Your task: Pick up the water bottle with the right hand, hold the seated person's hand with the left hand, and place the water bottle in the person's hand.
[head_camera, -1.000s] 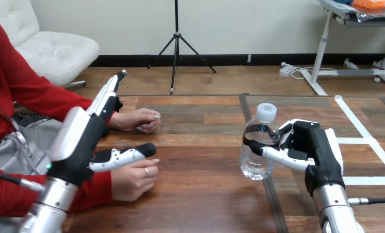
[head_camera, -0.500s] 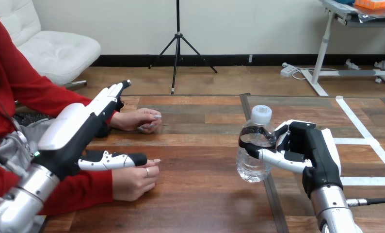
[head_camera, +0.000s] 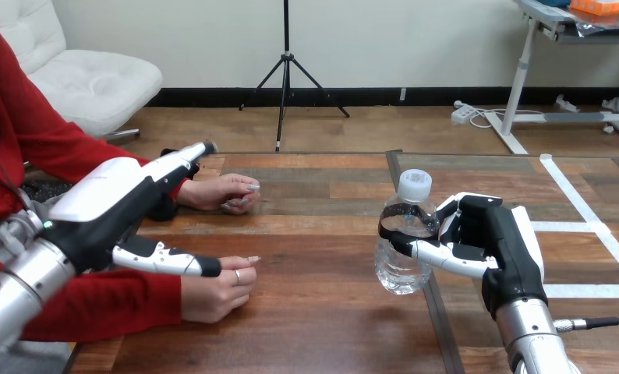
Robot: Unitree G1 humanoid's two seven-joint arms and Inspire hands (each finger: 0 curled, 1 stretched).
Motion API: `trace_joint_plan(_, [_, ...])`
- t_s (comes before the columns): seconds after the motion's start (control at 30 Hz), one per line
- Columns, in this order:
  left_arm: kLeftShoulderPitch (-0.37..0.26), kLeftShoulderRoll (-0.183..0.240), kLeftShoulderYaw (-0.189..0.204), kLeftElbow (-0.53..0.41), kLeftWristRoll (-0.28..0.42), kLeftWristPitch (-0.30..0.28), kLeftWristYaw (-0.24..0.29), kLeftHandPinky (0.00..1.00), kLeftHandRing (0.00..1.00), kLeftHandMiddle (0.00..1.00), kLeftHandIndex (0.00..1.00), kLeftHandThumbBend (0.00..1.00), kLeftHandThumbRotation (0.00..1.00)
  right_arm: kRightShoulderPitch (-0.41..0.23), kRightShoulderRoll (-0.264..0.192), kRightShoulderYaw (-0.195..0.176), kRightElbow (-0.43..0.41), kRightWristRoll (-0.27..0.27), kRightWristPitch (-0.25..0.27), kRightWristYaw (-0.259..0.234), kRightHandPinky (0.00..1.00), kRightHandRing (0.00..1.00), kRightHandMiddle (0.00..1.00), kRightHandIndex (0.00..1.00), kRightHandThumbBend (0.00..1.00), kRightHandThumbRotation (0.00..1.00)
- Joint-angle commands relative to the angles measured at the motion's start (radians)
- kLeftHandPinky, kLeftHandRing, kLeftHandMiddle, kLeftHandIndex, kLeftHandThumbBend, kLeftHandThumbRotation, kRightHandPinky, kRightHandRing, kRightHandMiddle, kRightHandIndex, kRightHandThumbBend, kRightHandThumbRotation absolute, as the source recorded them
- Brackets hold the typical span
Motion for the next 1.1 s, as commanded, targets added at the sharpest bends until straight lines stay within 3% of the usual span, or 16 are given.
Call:
trace_joint_plan(0.0, [-0.094,0.052,-0.024,-0.040,-0.016,0.019,-0.052,0.72,0.80,0.86,0.89,1.00,0.57,-0.052,0.006,-0.005,-0.075,0.011,-0.012,0.000,0.03,0.07,0.12,0.12,0.52,0.00])
trace_joint_plan(0.13, [-0.116,0.068,-0.039,-0.030,-0.033,0.029,-0.120,0.72,0.79,0.85,0.88,1.00,0.55,-0.054,0.005,-0.005,-0.078,0.011,-0.010,0.001,0.03,0.07,0.12,0.12,0.53,0.00])
trace_joint_plan(0.4, [-0.153,0.089,-0.062,0.016,-0.054,0.018,-0.207,0.72,0.78,0.84,0.86,1.00,0.50,-0.056,0.005,-0.007,-0.097,0.013,0.005,0.000,0.03,0.07,0.12,0.12,0.53,0.00])
trace_joint_plan(0.67, [-0.172,0.137,-0.098,0.013,-0.011,0.058,-0.265,0.73,0.79,0.85,0.87,1.00,0.50,-0.057,0.013,-0.016,-0.132,0.041,0.036,0.007,0.03,0.07,0.12,0.12,0.52,0.00])
trace_joint_plan(1.07, [-0.196,0.171,-0.139,-0.006,-0.001,0.125,-0.373,0.76,0.81,0.85,0.90,1.00,0.50,-0.062,0.010,-0.017,-0.161,0.041,0.043,-0.001,0.03,0.07,0.11,0.10,0.51,0.00])
